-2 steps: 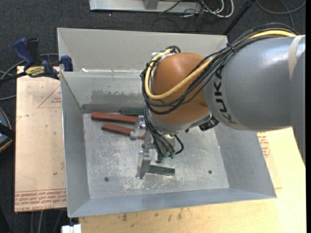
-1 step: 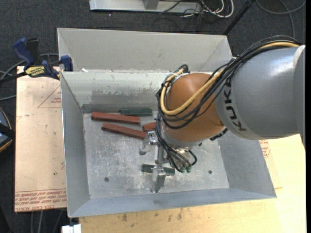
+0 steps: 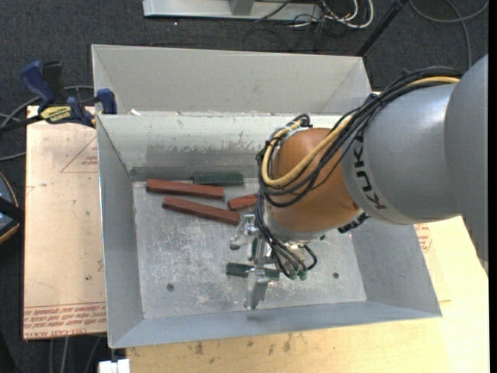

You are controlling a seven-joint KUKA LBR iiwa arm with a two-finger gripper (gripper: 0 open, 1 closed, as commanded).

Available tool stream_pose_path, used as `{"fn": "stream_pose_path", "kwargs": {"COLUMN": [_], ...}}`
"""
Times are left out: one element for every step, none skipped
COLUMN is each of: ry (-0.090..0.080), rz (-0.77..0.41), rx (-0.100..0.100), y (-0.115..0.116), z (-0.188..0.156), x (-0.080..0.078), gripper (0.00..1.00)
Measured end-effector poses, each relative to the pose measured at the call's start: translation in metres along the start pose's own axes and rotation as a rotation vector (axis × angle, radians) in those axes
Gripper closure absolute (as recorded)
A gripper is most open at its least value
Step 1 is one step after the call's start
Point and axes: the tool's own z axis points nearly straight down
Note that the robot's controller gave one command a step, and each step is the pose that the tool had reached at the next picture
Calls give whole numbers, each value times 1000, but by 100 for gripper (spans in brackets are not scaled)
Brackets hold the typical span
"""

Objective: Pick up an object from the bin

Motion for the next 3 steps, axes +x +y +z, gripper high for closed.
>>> {"fn": "stream_pose_path", "kwargs": {"ry": [-18,-18,-2], "rz": [-37,-37,-20], "rx": [-3,-3,0], "y": [-24,-24,-12], "z": [55,55,-102], "x": [-21,-21,-21], "gripper": [100,100,100]}}
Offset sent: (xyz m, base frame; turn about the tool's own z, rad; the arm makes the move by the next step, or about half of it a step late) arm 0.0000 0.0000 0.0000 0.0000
